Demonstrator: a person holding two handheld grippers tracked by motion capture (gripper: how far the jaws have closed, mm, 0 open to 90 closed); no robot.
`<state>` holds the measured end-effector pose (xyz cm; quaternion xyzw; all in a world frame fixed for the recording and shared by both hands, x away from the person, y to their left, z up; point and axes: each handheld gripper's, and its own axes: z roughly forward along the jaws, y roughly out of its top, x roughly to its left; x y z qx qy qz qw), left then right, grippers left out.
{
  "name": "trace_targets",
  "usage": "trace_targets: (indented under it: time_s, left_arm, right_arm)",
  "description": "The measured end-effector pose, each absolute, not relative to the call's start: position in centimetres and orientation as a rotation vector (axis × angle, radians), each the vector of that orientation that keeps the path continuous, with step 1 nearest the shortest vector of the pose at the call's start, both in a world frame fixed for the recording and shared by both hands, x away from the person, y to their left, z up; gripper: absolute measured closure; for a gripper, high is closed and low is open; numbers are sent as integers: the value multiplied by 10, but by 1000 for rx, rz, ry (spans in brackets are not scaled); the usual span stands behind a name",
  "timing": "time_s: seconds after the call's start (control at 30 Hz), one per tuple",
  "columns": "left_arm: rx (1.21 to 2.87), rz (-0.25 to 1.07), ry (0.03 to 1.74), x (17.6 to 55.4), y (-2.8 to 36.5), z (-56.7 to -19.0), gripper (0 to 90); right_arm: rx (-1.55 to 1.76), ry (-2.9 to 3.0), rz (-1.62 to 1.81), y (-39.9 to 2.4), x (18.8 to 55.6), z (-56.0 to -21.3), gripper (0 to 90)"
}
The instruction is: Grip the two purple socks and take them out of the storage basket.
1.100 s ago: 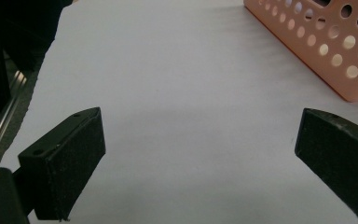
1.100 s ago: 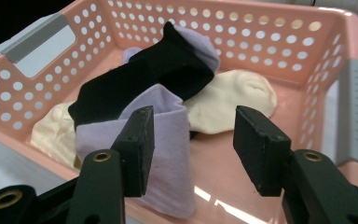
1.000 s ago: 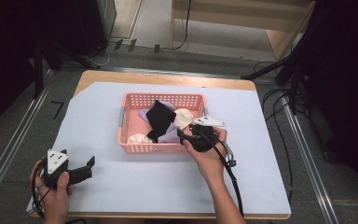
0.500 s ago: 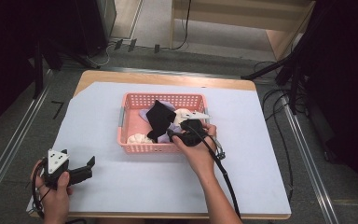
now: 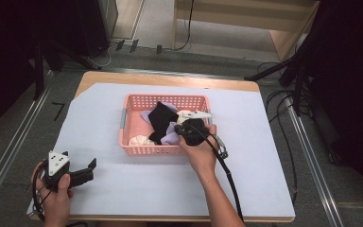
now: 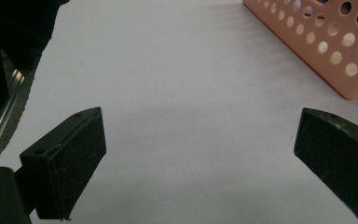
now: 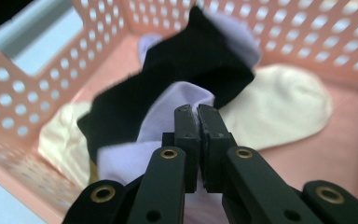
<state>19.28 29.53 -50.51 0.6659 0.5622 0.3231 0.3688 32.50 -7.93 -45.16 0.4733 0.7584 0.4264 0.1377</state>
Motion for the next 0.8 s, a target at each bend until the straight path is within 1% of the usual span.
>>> trace_targets:
  time_s: [0.13, 0.3, 0.4, 0.67, 0.8]
  left_arm:
    - [1710, 829, 1443, 193, 295, -505, 29]
    - [1712, 832, 1443, 193, 295, -505, 29]
    - [1713, 834, 1443, 193, 295, -505, 29]
    - [1709, 836, 1442, 193, 295, -505, 29]
    - [1710, 836, 1442, 193, 295, -505, 30]
  right_arm:
    - [1314, 2056, 1323, -93, 318, -433, 883]
    - [1269, 1966, 1373, -106, 314, -422, 883]
    - [1234, 1868, 1407, -120, 309, -412, 884]
    - [1216, 1747, 1426, -146, 304, -398, 883]
    - [1246, 1679, 1420, -171, 303, -393, 883]
